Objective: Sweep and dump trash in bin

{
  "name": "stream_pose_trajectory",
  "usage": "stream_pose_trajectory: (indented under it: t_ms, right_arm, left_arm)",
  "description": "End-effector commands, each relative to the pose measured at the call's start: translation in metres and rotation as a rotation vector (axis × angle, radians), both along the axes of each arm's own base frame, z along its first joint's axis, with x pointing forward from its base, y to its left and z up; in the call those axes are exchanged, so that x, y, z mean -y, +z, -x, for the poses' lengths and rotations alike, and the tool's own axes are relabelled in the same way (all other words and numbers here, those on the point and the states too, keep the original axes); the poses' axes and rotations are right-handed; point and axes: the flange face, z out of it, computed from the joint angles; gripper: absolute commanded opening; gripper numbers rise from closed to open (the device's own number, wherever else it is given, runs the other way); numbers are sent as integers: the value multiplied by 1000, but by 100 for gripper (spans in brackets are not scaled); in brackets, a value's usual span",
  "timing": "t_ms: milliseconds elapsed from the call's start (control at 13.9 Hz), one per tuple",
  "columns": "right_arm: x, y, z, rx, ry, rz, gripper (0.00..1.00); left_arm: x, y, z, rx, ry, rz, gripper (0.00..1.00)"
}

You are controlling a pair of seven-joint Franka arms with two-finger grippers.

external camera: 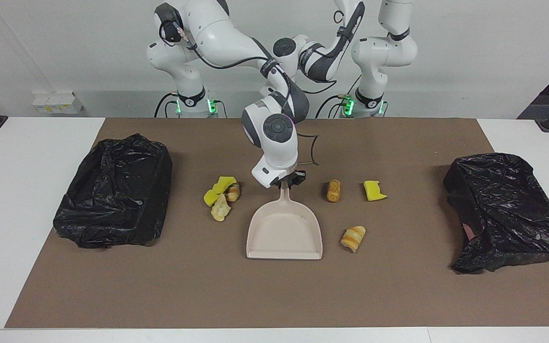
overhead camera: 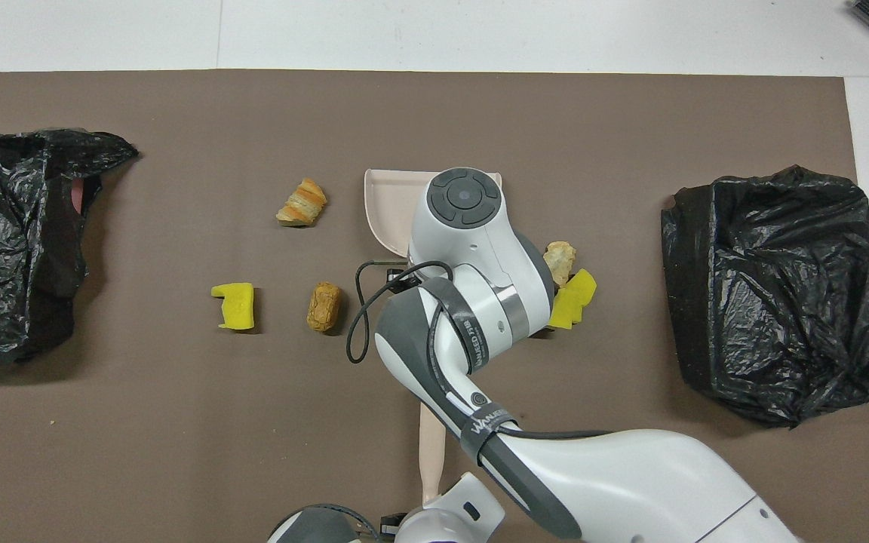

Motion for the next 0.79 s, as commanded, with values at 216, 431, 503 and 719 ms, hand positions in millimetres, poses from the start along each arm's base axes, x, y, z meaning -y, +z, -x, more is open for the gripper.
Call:
stream_pose_trajectory:
  t_ms: [216, 431, 503, 719]
  right_arm:
    - [19, 32, -1, 25, 279, -61, 0]
    - [60, 58, -1, -11, 547, -76, 0]
    - [78, 67, 1, -20, 616, -70, 0]
    - [117, 74, 10, -90, 901, -18, 0]
  left_arm:
    - [-67, 56, -64, -34, -64, -78, 0]
    - [-130, 83, -115, -7, -61, -93, 0]
    - [-145, 85, -127, 15, -78, -123, 0]
    - [-203, 83, -168, 33, 2, -164, 0]
